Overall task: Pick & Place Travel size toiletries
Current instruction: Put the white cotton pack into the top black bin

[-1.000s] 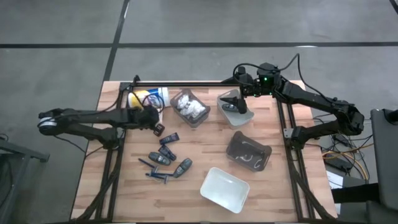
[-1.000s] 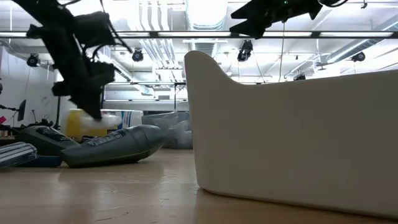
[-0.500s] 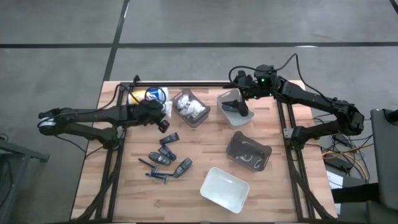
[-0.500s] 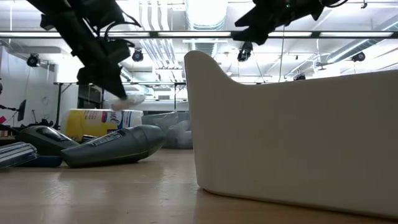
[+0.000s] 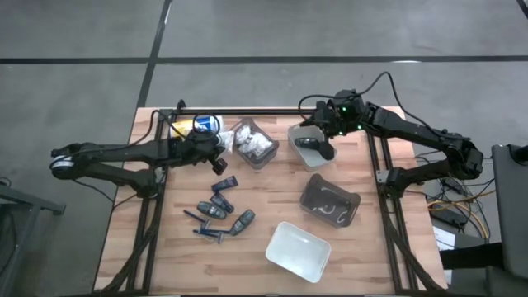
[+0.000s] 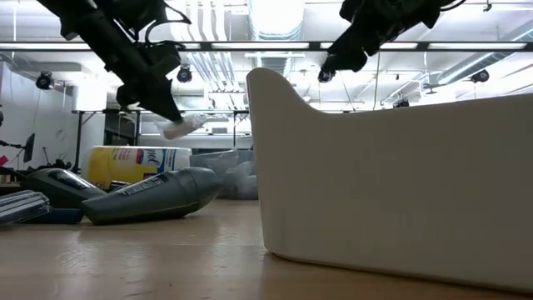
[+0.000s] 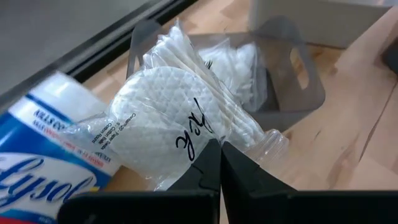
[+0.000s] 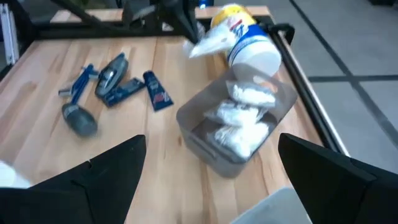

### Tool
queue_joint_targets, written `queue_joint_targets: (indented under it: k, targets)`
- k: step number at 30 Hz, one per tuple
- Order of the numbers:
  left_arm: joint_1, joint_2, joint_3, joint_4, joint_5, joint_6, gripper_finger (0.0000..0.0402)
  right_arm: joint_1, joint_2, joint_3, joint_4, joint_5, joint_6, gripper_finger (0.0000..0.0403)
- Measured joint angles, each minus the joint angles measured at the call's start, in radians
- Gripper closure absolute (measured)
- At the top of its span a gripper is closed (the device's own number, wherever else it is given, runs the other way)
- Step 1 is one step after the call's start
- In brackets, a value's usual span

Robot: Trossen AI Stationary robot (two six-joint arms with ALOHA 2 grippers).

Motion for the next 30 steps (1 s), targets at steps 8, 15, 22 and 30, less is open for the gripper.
queue_joint_targets:
  k: [8, 15, 22, 30]
  targets:
    - [0.000, 0.000, 0.000, 0.050, 0.005, 0.050, 0.0399, 0.000, -0.001, 0.000, -0.076, -0.233, -0.105, 0.0039]
    - [0.001, 0.001, 0.000, 0.119, 0.030, 0.093, 0.0399, -0.002, -0.001, -0.023, -0.077, -0.236, -0.128, 0.0039]
    - [0.000, 0.047, -0.003, 0.249, 0.094, 0.142, 0.0399, -0.001, -0.001, -0.040, -0.078, -0.219, -0.158, 0.0039]
    - [0.001, 0.153, -0.005, 0.395, 0.106, 0.207, 0.0399, 0.000, -0.001, -0.040, -0.080, -0.193, -0.177, 0.0039]
